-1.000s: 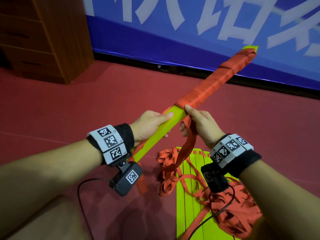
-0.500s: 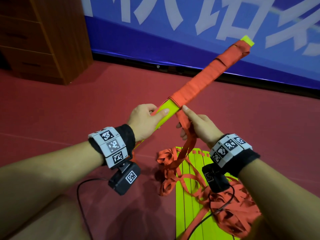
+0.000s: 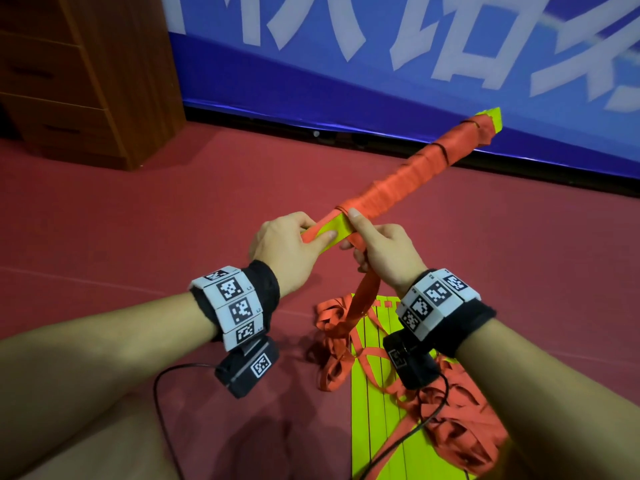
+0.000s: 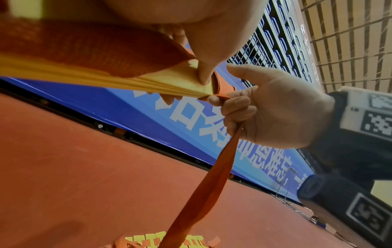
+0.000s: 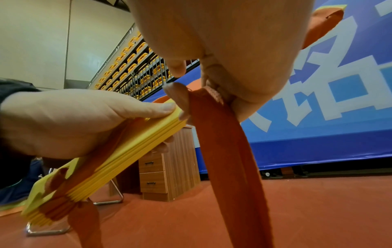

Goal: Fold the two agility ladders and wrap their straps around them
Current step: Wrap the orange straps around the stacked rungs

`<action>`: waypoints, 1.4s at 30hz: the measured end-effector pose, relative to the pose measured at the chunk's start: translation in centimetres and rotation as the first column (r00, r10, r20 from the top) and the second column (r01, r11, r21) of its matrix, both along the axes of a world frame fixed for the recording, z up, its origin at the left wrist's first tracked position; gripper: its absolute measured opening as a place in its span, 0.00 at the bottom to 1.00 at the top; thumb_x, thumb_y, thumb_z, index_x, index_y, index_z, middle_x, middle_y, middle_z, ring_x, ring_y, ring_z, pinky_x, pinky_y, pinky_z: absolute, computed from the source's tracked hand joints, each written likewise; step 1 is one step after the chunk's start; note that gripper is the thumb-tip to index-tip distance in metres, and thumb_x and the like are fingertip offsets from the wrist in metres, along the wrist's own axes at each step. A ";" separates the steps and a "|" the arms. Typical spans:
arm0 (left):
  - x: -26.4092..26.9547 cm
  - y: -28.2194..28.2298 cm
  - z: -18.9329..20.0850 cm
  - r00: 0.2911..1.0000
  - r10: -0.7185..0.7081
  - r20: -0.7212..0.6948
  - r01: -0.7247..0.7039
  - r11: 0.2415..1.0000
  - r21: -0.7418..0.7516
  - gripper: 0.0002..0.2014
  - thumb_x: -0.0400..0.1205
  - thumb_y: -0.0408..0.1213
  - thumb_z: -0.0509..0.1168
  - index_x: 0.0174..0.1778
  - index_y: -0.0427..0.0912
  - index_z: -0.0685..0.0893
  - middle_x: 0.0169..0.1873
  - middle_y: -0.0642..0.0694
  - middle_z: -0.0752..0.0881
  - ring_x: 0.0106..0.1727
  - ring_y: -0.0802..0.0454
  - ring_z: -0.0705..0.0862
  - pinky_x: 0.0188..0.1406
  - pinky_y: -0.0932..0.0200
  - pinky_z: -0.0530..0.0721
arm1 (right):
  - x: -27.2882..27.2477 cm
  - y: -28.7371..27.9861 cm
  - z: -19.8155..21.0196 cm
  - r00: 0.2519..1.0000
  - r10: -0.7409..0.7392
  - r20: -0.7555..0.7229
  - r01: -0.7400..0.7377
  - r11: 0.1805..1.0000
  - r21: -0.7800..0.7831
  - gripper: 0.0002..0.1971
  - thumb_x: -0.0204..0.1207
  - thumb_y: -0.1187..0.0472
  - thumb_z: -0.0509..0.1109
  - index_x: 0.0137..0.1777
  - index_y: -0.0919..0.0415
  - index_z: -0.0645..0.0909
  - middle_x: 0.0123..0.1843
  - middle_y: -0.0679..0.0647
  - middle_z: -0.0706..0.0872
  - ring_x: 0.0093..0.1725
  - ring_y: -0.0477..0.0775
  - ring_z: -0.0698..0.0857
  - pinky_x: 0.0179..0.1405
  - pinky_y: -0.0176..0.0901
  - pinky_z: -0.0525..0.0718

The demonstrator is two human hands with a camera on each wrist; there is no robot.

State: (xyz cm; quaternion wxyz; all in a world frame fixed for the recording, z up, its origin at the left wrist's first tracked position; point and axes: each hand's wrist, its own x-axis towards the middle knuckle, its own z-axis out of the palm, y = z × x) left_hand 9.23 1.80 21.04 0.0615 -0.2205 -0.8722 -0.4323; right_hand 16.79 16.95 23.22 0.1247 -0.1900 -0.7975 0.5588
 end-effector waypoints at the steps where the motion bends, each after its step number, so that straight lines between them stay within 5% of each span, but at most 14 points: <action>1: 0.2 0.0 0.0 1.000 0.006 -0.009 -0.006 1.000 0.015 0.16 0.77 0.61 0.73 0.40 0.51 0.87 0.33 0.52 0.89 0.39 0.46 0.86 0.38 0.48 0.83 | 0.0 0.1 0.0 1.000 -0.008 -0.004 0.008 1.000 -0.013 0.34 0.84 0.35 0.64 0.41 0.69 0.90 0.23 0.53 0.77 0.23 0.49 0.75 0.38 0.47 0.82; 6: 1.2 0.2 0.6 0.998 0.015 -0.066 -0.012 0.999 0.046 0.15 0.75 0.60 0.74 0.42 0.53 0.86 0.31 0.52 0.88 0.39 0.44 0.85 0.35 0.50 0.79 | -0.2 0.1 0.1 0.992 -0.123 -0.039 0.120 0.990 -0.071 0.37 0.77 0.29 0.68 0.35 0.68 0.90 0.24 0.58 0.81 0.23 0.51 0.77 0.36 0.47 0.81; 11: 1.5 0.2 0.7 0.993 -0.062 -0.099 0.055 0.996 -0.075 0.16 0.77 0.64 0.69 0.51 0.57 0.84 0.36 0.54 0.88 0.40 0.49 0.84 0.36 0.54 0.74 | -0.4 0.7 -0.2 0.988 -0.149 -0.047 0.144 0.984 -0.102 0.30 0.83 0.39 0.68 0.33 0.66 0.87 0.22 0.52 0.80 0.21 0.47 0.76 0.36 0.47 0.81; 14: 1.1 0.3 0.6 0.982 -0.179 0.060 0.179 0.984 0.015 0.15 0.83 0.63 0.64 0.49 0.56 0.86 0.34 0.56 0.88 0.39 0.53 0.84 0.37 0.56 0.79 | -0.2 1.5 -0.5 0.991 -0.134 -0.022 0.131 0.988 -0.082 0.30 0.85 0.41 0.66 0.38 0.70 0.89 0.25 0.52 0.80 0.21 0.46 0.75 0.37 0.46 0.82; 18: -0.6 0.7 0.0 0.943 -0.221 0.251 0.174 0.965 0.194 0.13 0.86 0.48 0.68 0.42 0.44 0.90 0.28 0.55 0.82 0.35 0.54 0.78 0.37 0.58 0.74 | -0.1 2.2 -0.9 0.996 -0.083 -0.028 0.082 0.996 -0.047 0.29 0.86 0.41 0.64 0.36 0.65 0.88 0.29 0.56 0.82 0.22 0.46 0.76 0.40 0.47 0.83; 21: -1.4 0.7 -0.5 0.840 -0.282 0.463 0.107 0.923 0.369 0.08 0.82 0.41 0.74 0.40 0.42 0.91 0.30 0.47 0.86 0.35 0.47 0.80 0.43 0.51 0.79 | 0.1 2.2 -1.1 0.999 -0.020 -0.036 0.019 0.999 -0.027 0.28 0.88 0.44 0.62 0.33 0.64 0.84 0.24 0.49 0.81 0.22 0.45 0.75 0.42 0.49 0.83; 24: -1.3 0.4 -0.3 0.720 -0.365 0.591 0.075 0.887 0.457 0.08 0.83 0.39 0.73 0.42 0.39 0.88 0.27 0.45 0.86 0.26 0.49 0.81 0.29 0.59 0.81 | 0.3 2.0 -1.1 0.996 0.076 -0.052 -0.077 0.997 -0.013 0.28 0.91 0.47 0.57 0.32 0.62 0.78 0.22 0.45 0.78 0.23 0.44 0.74 0.46 0.51 0.81; 27: -1.0 0.4 0.3 0.622 -0.455 0.637 0.119 0.860 0.497 0.14 0.86 0.44 0.69 0.46 0.35 0.89 0.35 0.36 0.89 0.33 0.44 0.85 0.37 0.56 0.85 | 0.2 2.1 -1.4 0.987 0.142 -0.080 -0.138 0.989 0.049 0.29 0.88 0.40 0.55 0.34 0.61 0.78 0.24 0.45 0.80 0.28 0.47 0.77 0.49 0.59 0.83; 29: -0.6 0.2 0.6 0.543 -0.508 0.669 0.192 0.850 0.490 0.20 0.88 0.49 0.64 0.51 0.33 0.90 0.43 0.32 0.91 0.37 0.42 0.89 0.43 0.55 0.88 | 0.2 2.2 -1.4 0.983 0.162 -0.091 -0.157 0.986 0.061 0.28 0.82 0.37 0.55 0.35 0.59 0.80 0.26 0.46 0.83 0.31 0.49 0.80 0.46 0.56 0.81; 31: -0.3 0.2 0.8 0.500 -0.534 0.682 0.224 0.840 0.494 0.23 0.89 0.51 0.61 0.50 0.33 0.89 0.41 0.33 0.92 0.35 0.43 0.91 0.39 0.56 0.89 | 0.2 2.3 -1.4 0.977 0.190 -0.102 -0.183 0.980 0.072 0.28 0.82 0.37 0.55 0.34 0.58 0.81 0.28 0.49 0.84 0.32 0.51 0.81 0.44 0.50 0.79; 34: 0.0 0.3 1.0 0.564 -0.494 0.661 0.171 0.854 0.492 0.23 0.88 0.52 0.63 0.43 0.32 0.88 0.30 0.38 0.88 0.27 0.47 0.87 0.32 0.58 0.86 | 0.4 2.2 -0.7 0.974 0.201 -0.102 -0.199 0.979 0.033 0.30 0.88 0.40 0.55 0.34 0.60 0.83 0.31 0.57 0.86 0.32 0.53 0.83 0.41 0.45 0.81; 38: -0.4 0.3 0.5 0.689 -0.420 0.591 0.156 0.882 0.444 0.24 0.84 0.55 0.69 0.36 0.36 0.90 0.28 0.37 0.86 0.29 0.43 0.83 0.40 0.51 0.80 | 0.8 1.7 0.2 0.984 0.167 -0.067 -0.172 0.981 -0.087 0.28 0.90 0.45 0.57 0.38 0.65 0.84 0.32 0.57 0.87 0.30 0.54 0.86 0.34 0.41 0.86; 42: -1.1 0.0 0.0 0.766 -0.395 0.508 0.165 0.884 0.438 0.51 0.63 0.77 0.74 0.44 0.21 0.82 0.35 0.39 0.79 0.34 0.43 0.72 0.38 0.48 0.68 | 1.3 1.6 0.5 0.990 0.143 0.019 -0.137 0.976 -0.171 0.30 0.87 0.40 0.58 0.41 0.66 0.85 0.33 0.64 0.88 0.29 0.59 0.88 0.30 0.42 0.87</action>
